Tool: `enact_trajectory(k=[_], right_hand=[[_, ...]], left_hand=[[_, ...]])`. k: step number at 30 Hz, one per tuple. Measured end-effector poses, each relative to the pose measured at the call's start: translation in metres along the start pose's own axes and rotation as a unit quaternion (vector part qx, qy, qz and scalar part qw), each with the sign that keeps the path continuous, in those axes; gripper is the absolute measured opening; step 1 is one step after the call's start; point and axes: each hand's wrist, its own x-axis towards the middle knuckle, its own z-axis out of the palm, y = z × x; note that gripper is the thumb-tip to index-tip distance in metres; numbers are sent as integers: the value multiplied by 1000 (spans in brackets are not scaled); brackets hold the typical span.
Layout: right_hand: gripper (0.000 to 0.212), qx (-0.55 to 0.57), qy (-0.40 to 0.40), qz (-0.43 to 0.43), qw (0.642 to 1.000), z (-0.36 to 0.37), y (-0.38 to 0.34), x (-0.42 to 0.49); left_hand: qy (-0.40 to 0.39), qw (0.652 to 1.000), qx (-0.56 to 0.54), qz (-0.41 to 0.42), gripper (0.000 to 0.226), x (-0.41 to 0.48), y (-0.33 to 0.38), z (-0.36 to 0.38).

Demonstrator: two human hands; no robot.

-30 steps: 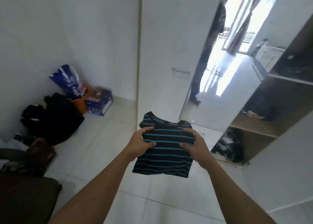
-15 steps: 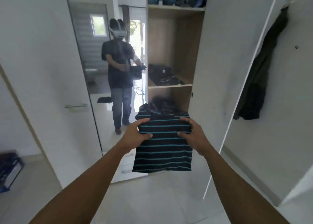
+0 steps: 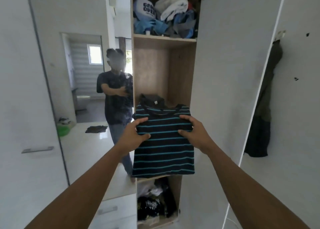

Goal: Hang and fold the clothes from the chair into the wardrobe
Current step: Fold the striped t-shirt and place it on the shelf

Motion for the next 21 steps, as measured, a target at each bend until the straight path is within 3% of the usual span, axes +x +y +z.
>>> enact_trajectory(k=[9,16,21], right_hand=[[55,-20,-50,35,998,29,100,183],[54,-31,-41,39,998,34,145,289],[61,-19,-91,67,993,36,176,366]], left_hand=[[-12,999,-49,-19,75,176,-105,14],[-18,998,-55,-35,84,280,-140,26],[-9,997,-54,-61,86,346,-164,37]])
